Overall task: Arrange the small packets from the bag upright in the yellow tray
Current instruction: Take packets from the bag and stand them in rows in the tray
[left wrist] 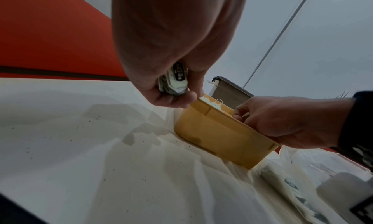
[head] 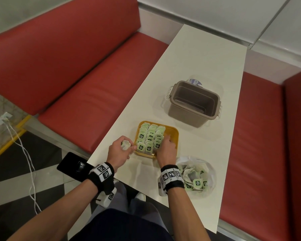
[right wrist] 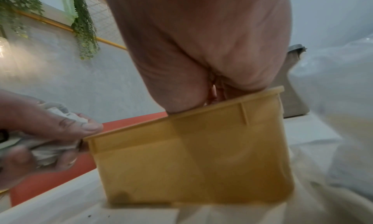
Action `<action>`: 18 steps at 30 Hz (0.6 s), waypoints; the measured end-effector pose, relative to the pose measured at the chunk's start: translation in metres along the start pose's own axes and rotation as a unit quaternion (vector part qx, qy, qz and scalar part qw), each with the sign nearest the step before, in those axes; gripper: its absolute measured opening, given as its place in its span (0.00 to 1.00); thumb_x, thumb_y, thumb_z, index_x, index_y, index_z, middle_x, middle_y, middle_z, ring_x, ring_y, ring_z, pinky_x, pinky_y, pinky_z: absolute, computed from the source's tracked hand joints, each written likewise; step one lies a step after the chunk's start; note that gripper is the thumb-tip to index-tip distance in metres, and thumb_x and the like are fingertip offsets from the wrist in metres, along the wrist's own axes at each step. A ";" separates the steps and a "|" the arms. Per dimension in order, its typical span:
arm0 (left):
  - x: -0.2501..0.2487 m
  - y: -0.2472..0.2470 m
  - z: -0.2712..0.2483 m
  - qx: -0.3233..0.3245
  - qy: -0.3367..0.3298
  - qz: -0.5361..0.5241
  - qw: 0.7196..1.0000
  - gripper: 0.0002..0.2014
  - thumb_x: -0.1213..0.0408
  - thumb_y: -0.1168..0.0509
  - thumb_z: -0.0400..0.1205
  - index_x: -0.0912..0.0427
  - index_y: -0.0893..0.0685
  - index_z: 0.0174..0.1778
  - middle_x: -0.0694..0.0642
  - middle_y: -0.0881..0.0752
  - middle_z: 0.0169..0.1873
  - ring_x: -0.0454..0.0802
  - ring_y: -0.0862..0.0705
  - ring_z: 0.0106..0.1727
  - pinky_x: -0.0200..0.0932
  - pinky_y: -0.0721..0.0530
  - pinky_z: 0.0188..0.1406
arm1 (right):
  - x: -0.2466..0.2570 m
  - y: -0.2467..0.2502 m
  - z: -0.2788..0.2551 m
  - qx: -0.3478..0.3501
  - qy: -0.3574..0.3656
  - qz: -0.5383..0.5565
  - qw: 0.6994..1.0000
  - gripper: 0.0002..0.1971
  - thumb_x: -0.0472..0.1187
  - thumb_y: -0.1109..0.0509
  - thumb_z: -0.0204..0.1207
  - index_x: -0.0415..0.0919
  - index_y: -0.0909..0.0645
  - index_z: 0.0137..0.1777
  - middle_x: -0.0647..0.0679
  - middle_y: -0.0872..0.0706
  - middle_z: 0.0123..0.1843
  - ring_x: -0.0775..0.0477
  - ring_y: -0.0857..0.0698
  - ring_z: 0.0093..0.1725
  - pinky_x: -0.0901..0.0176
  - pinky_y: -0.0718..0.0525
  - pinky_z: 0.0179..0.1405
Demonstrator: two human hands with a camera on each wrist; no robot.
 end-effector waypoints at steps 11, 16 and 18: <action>-0.024 0.016 -0.008 0.015 0.012 -0.121 0.993 0.13 0.56 0.17 0.81 0.56 0.12 0.53 0.59 0.09 0.44 0.54 0.08 0.42 0.50 0.09 0.37 | 0.004 0.027 -0.002 0.037 0.012 0.044 0.998 0.18 0.34 0.16 0.79 0.38 0.21 0.62 0.42 0.12 0.53 0.36 0.11 0.51 0.48 0.13 0.48; -0.055 0.010 -0.020 0.152 0.081 -0.376 0.910 0.08 0.67 0.37 0.91 0.66 0.18 0.64 0.68 0.13 0.47 0.63 0.11 0.46 0.53 0.13 0.43 | 0.029 0.084 -0.020 -0.027 0.093 0.151 0.984 0.13 0.47 0.20 0.84 0.46 0.22 0.49 0.52 0.13 0.43 0.48 0.15 0.41 0.49 0.19 0.42; -0.063 0.007 -0.024 0.181 0.105 -0.422 0.882 0.13 0.73 0.42 0.88 0.65 0.19 0.66 0.70 0.13 0.47 0.65 0.11 0.49 0.55 0.10 0.48 | 0.041 0.103 -0.032 -0.014 0.120 0.228 0.966 0.11 0.49 0.21 0.85 0.48 0.20 0.48 0.55 0.11 0.43 0.53 0.12 0.40 0.53 0.13 0.43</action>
Point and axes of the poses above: each hand's wrist, its own z-axis towards the middle knuckle, its own y-axis out of the back of the hand, x = y × z, the point moved 2 cm from there along z, towards the middle knuckle
